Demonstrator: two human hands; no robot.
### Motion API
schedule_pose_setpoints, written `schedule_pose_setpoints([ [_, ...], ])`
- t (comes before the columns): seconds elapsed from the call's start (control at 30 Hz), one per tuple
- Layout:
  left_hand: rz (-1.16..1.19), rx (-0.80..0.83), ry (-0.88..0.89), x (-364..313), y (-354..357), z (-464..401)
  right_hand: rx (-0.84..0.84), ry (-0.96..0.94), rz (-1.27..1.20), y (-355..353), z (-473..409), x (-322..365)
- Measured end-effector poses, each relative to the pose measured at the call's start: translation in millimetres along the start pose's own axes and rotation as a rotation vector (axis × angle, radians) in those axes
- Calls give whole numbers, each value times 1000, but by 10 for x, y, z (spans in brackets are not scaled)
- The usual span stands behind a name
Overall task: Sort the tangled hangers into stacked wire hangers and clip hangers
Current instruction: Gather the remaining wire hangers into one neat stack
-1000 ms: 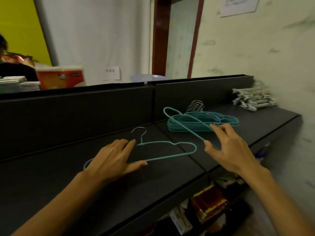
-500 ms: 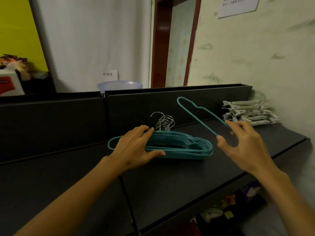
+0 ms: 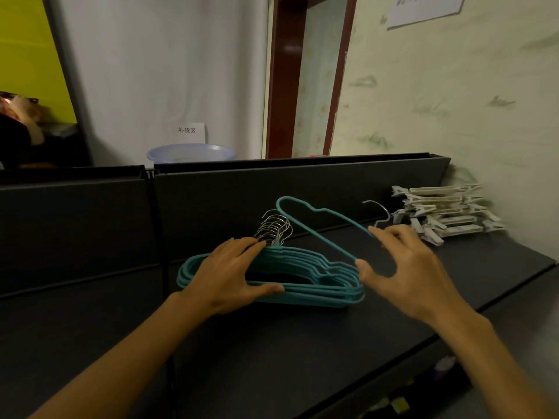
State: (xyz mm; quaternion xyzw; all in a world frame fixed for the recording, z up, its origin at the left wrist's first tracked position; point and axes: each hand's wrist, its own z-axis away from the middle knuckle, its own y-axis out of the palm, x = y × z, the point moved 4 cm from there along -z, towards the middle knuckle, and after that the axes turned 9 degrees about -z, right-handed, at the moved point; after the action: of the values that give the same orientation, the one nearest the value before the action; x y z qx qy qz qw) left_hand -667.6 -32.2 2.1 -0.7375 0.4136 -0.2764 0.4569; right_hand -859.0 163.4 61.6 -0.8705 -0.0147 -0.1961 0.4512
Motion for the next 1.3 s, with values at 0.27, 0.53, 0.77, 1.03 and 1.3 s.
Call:
schedule_pose_setpoints([
  [0.27,-62,47,-205,746,-36,310,230,-137,-3,625,-279,434],
  [0.53,207,134,-154,979,-39,474,297,-202,-43,1002,-434,755],
  [0.77,361,62,-87,1013,22,451,330,-129,29,1036,-357,742],
  [1.03,498,15,-71,1000,10,417,360,117,72,799,-213,308],
  [1.3,549,107,-50,1013,80,407,382,210,-63,791,-145,147],
])
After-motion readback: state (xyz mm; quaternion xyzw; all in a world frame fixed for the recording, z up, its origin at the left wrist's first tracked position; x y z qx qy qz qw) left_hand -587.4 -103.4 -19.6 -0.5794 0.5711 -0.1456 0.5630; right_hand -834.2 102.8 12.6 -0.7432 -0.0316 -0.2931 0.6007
